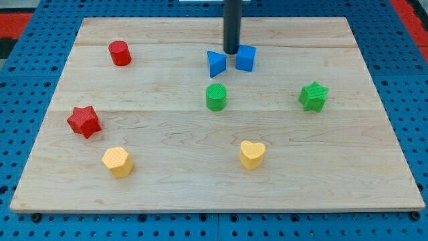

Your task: Slide the green star and the blue cube left and down a bit

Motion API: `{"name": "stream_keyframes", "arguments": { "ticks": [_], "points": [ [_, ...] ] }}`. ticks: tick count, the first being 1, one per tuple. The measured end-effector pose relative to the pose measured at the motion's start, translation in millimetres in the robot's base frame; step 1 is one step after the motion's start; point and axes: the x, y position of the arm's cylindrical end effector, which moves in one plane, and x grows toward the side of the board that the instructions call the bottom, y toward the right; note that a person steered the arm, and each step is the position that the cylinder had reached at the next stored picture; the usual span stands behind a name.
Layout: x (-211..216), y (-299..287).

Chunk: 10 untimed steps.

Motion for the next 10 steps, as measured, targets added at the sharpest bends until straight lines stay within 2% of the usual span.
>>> {"name": "stream_keyframes", "arguments": {
  "ticks": [2,3,4,5,6,7,10],
  "points": [
    [101.7,91.6],
    [99.9,104.2],
    [74.6,102.8],
    [88.8,165.2],
    [125.7,217.7],
    [152.8,204.1],
    [126.6,144.6]
  ]
}}
